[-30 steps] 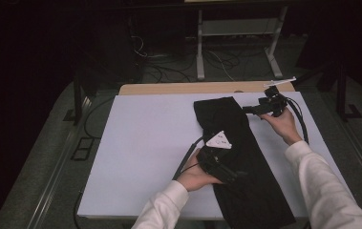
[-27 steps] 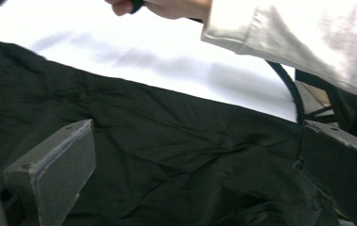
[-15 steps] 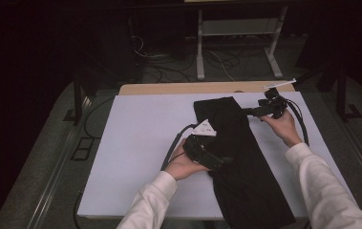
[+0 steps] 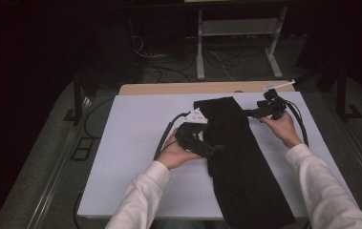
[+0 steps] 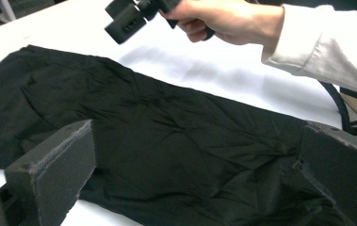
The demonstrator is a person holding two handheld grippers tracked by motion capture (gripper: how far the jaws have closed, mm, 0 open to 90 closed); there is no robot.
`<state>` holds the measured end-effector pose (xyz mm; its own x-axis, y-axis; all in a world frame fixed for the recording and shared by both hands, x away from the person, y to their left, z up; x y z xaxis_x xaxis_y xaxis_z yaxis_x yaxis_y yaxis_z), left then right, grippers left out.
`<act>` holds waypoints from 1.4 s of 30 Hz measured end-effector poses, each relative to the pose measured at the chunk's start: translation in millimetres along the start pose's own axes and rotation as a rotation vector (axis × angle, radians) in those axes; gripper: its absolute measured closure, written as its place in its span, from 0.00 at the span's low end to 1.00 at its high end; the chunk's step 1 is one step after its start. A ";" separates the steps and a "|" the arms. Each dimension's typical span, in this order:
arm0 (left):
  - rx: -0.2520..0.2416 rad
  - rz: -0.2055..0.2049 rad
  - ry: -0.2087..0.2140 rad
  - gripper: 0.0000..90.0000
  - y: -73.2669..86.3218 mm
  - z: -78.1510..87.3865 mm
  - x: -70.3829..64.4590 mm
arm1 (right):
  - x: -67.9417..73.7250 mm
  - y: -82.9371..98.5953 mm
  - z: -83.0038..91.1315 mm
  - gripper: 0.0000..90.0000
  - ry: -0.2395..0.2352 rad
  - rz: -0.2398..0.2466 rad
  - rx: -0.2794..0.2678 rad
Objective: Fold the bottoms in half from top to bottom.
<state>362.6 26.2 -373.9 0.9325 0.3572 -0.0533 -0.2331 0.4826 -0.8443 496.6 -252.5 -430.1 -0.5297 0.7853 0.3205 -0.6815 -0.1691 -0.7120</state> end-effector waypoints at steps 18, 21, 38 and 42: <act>0.006 0.068 -0.059 0.00 5.4 -1.9 44.6 | 7.0 -1.6 1.7 0.00 -0.031 0.013 -0.002; 0.007 0.072 -0.070 0.00 6.5 -2.2 53.1 | 7.0 -1.8 1.5 0.00 -0.032 0.012 -0.003; 0.003 0.145 -0.124 0.00 10.3 -10.4 94.1 | -1.4 -2.6 1.8 0.00 -0.026 -0.013 -0.007; -0.002 0.172 -0.150 0.00 15.5 -15.1 103.5 | -5.3 -4.4 1.8 0.00 -0.021 -0.025 -0.004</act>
<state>459.6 58.6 -400.5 0.8276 0.5491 -0.1164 -0.3840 0.4026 -0.8309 501.4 -257.1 -427.6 -0.5236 0.7762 0.3512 -0.6926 -0.1477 -0.7060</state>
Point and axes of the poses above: each handheld gripper's, and its own axes: z roughly backward along the jaws, y roughly out of its underside, x roughly to its left, the point moved 3 cm from there along -z, roughly forward along the jaws, and after that the axes turned 6 degrees about -z, right-handed, at the moved point
